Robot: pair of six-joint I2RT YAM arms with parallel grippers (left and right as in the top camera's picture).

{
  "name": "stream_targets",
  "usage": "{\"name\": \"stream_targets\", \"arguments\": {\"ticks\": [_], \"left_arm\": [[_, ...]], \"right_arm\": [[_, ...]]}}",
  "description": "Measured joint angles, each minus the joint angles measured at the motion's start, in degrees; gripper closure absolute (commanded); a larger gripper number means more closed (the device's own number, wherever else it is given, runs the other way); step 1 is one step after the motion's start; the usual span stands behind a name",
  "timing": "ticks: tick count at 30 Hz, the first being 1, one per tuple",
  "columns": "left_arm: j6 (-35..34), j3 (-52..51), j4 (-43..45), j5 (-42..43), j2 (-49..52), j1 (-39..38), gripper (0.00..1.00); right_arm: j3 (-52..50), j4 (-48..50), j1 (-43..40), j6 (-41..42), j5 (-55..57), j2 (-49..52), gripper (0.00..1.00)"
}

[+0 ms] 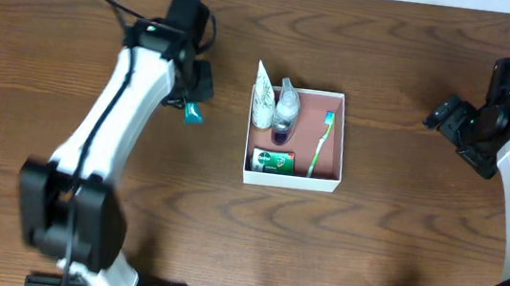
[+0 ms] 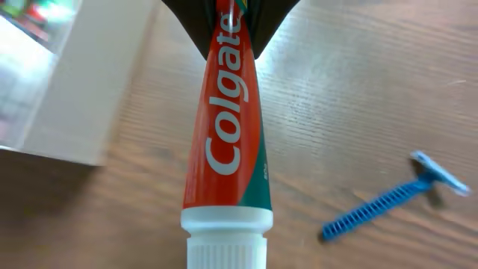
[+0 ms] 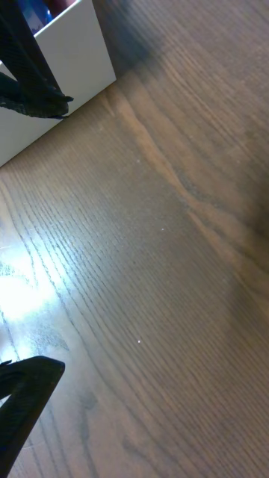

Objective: Pack container
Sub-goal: 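Lift the toothpaste tube and carry it toward the box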

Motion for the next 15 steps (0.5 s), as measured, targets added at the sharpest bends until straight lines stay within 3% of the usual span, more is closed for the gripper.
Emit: {"name": "stream_targets", "arguments": {"ticks": [8, 15], "left_arm": [[0.13, 0.11, 1.40, 2.38, -13.81, -9.90, 0.89], [-1.25, 0.20, 8.33, 1.92, -15.76, -23.45, 0.89]], "right_arm": [[0.00, 0.00, 0.00, 0.00, 0.00, 0.00, 0.01], [0.00, 0.00, 0.00, 0.00, 0.00, 0.00, 0.01]]}}
